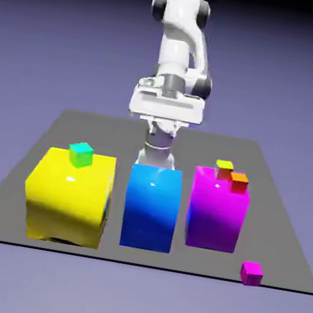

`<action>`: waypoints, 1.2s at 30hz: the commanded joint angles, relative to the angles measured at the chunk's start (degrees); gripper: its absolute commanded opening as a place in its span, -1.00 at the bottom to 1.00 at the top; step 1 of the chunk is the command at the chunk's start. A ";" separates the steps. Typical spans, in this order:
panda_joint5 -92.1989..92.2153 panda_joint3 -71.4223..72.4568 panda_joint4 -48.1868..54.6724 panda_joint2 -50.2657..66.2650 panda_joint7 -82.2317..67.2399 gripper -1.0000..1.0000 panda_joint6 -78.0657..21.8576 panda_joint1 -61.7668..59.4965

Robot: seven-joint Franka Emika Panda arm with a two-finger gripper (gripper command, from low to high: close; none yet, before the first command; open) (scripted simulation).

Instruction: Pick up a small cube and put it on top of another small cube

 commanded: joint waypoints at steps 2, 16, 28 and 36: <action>-1.54 2.30 3.88 4.16 1.64 0.00 -3.51 -0.16; -12.34 18.40 31.00 33.23 13.08 0.00 -28.10 -1.27; -21.59 32.20 54.24 58.14 22.88 0.00 -49.17 -2.22; -27.76 41.40 69.74 74.76 29.42 0.00 -63.22 -2.85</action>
